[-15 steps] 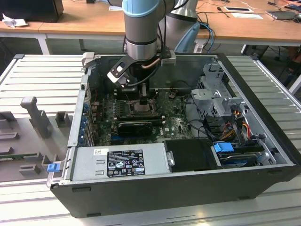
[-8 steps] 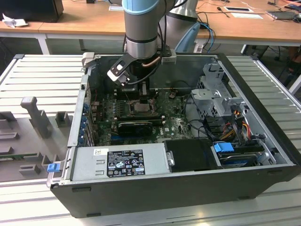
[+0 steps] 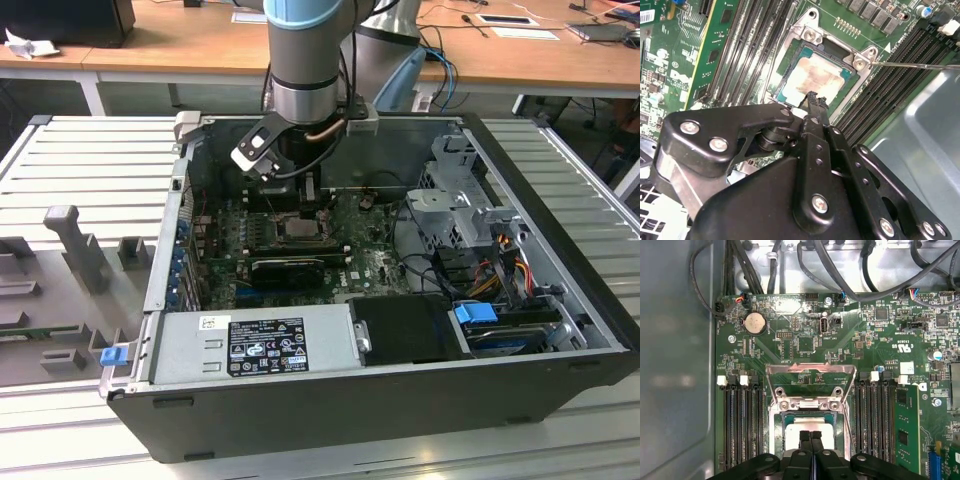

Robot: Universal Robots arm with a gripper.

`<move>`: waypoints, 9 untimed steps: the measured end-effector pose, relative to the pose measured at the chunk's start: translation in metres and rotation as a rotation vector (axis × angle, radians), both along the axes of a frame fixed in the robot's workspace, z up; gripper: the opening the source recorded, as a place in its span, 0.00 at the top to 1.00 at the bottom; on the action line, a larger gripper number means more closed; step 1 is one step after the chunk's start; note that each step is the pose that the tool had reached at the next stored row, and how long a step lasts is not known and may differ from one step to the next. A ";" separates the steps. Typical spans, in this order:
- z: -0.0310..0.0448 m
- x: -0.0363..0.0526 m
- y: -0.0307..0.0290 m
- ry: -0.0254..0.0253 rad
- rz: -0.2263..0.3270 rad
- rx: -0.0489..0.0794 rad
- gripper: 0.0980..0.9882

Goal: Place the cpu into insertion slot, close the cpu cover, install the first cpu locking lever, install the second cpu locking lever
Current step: 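Close the cpu cover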

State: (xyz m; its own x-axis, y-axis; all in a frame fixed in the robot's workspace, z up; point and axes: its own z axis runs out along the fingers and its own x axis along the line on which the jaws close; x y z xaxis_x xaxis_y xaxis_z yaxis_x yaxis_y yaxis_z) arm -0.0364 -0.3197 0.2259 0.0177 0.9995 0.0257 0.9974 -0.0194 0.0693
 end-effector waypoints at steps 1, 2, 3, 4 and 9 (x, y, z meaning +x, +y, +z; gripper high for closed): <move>0.0028 0.0000 0.0010 0.0001 0.000 0.000 0.99; 0.0044 0.0000 0.0012 0.0000 0.000 0.000 0.99; 0.0061 0.0000 0.0013 0.0000 0.000 -0.001 0.99; 0.0090 0.0000 0.0015 0.0001 0.000 -0.001 0.99; 0.0135 0.0000 0.0020 0.0000 0.000 -0.001 0.99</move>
